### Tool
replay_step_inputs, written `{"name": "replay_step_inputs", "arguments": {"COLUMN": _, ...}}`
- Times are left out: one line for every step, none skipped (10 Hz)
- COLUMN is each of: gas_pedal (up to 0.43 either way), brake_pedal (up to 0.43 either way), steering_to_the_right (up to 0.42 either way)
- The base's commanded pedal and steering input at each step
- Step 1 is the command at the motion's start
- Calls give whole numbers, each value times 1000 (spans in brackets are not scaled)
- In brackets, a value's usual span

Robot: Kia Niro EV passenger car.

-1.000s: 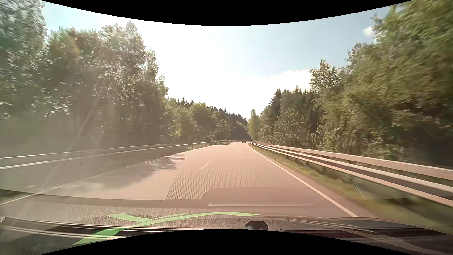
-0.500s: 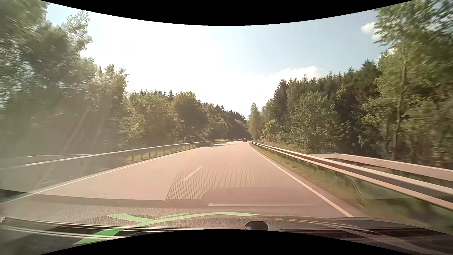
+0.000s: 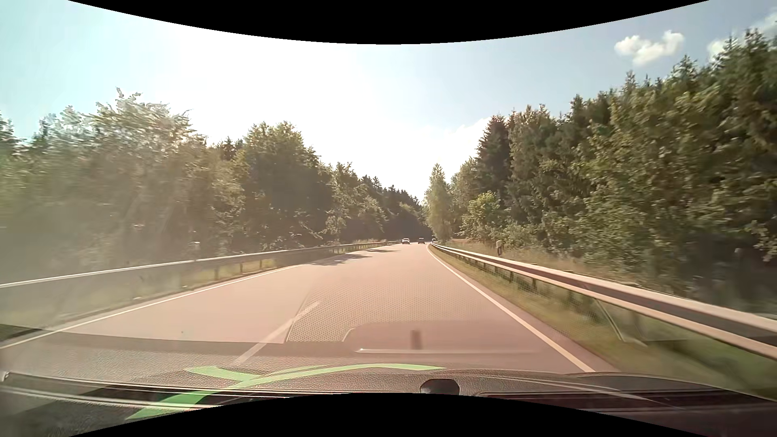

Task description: Follow the waypoints while adhering to traffic rules and regulations

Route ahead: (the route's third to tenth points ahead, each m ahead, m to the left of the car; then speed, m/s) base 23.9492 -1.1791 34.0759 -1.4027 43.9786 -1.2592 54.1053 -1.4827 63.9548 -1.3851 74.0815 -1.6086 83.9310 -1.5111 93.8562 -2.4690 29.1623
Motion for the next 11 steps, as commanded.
{"name": "replay_step_inputs", "arguments": {"gas_pedal": 240, "brake_pedal": 0, "steering_to_the_right": 2}}
{"name": "replay_step_inputs", "arguments": {"gas_pedal": 240, "brake_pedal": 0, "steering_to_the_right": 2}}
{"name": "replay_step_inputs", "arguments": {"gas_pedal": 228, "brake_pedal": 0, "steering_to_the_right": 3}}
{"name": "replay_step_inputs", "arguments": {"gas_pedal": 228, "brake_pedal": 0, "steering_to_the_right": 3}}
{"name": "replay_step_inputs", "arguments": {"gas_pedal": 228, "brake_pedal": 0, "steering_to_the_right": 3}}
{"name": "replay_step_inputs", "arguments": {"gas_pedal": 220, "brake_pedal": 0, "steering_to_the_right": 3}}
{"name": "replay_step_inputs", "arguments": {"gas_pedal": 220, "brake_pedal": 0, "steering_to_the_right": 5}}
{"name": "replay_step_inputs", "arguments": {"gas_pedal": 228, "brake_pedal": 0, "steering_to_the_right": 5}}
{"name": "replay_step_inputs", "arguments": {"gas_pedal": 228, "brake_pedal": 0, "steering_to_the_right": 5}}
{"name": "replay_step_inputs", "arguments": {"gas_pedal": 268, "brake_pedal": 0, "steering_to_the_right": 5}}
{"name": "replay_step_inputs", "arguments": {"gas_pedal": 287, "brake_pedal": 0, "steering_to_the_right": 4}}
